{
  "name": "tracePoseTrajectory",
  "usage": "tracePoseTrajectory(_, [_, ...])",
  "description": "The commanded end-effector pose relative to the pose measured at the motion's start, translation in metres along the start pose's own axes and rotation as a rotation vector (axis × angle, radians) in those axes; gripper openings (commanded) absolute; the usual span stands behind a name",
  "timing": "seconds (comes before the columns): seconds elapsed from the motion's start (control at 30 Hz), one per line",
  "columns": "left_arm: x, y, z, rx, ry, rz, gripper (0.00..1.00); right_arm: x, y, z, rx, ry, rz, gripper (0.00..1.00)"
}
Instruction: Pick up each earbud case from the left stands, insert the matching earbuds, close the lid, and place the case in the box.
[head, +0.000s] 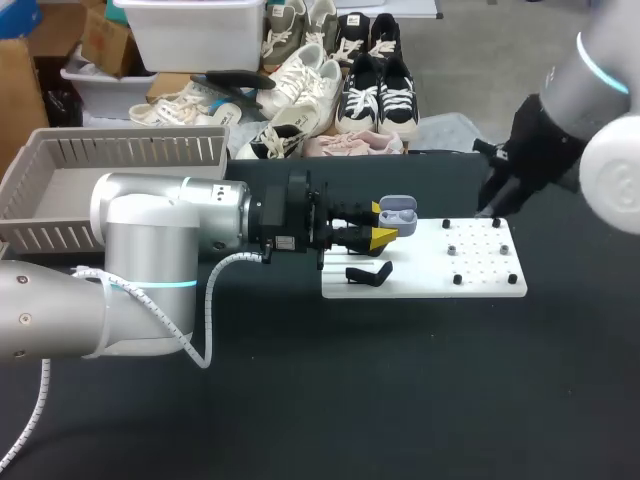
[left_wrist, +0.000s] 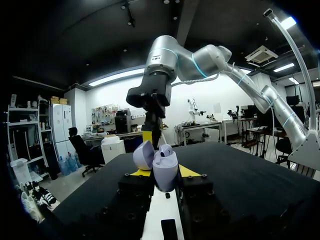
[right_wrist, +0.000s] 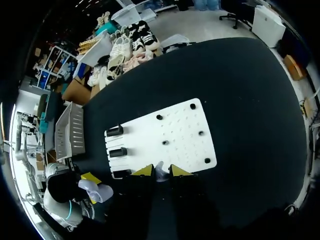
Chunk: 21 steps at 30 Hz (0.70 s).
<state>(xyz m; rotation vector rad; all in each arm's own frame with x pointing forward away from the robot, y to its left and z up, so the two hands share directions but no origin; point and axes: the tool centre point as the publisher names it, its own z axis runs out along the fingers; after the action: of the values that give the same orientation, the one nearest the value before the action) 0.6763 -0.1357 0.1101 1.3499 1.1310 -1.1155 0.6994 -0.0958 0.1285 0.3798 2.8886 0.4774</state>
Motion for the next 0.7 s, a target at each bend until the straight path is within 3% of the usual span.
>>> tracePoseTrajectory(0.03, [0.000,-0.001,0.000,-0.003,-0.001,0.001,0.00,0.009,0.010,-0.050,0.043,0.043,-0.045,0.00])
tracePoseTrajectory(0.43, [0.000,-0.001,0.000,-0.003,-0.001,0.001,0.00,0.052,0.059,-0.101,0.082,0.111,-0.332,0.00])
tracePoseTrajectory(0.7, [0.000,-0.001,0.000,-0.003,-0.001,0.001,0.00,0.069,0.097,-0.097,0.140,0.116,-0.504,0.00])
